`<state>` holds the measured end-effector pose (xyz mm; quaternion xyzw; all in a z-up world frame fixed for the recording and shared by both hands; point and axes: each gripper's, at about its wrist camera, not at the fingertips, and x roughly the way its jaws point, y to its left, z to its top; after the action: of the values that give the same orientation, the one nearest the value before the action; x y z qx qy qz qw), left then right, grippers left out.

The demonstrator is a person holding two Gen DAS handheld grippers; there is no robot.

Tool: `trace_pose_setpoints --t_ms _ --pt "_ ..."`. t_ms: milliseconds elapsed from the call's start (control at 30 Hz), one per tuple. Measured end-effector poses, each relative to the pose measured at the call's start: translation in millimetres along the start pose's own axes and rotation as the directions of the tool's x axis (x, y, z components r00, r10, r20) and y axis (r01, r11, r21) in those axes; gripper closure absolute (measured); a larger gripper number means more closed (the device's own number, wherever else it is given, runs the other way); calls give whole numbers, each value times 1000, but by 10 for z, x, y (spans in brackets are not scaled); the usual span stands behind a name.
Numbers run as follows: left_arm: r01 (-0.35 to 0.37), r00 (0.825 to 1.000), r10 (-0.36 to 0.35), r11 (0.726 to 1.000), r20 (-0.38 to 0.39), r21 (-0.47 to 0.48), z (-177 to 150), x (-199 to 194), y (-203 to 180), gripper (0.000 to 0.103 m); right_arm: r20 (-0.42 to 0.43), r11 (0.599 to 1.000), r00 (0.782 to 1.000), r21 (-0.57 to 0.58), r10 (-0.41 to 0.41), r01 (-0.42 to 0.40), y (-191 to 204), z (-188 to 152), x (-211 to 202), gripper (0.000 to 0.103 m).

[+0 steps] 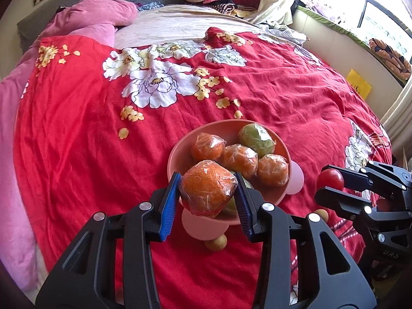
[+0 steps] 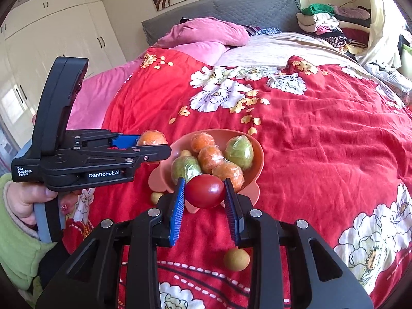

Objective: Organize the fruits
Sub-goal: 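Carry the wrapped orange and red tomato over the pink bowl with both tools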

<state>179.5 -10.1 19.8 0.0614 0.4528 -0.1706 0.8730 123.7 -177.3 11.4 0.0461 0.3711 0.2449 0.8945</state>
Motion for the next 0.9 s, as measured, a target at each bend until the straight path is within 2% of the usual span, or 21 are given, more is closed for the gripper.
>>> trace_pose_setpoints --t_ms 433,900 --pt "13 1000 -13 1000 -26 -26 40 246 111 70 -41 1000 999 -8 19 -19 -23 -31 264 75" --pt "24 999 -25 999 -38 -46 70 371 221 70 -81 998 996 -52 24 -28 133 -16 505 75"
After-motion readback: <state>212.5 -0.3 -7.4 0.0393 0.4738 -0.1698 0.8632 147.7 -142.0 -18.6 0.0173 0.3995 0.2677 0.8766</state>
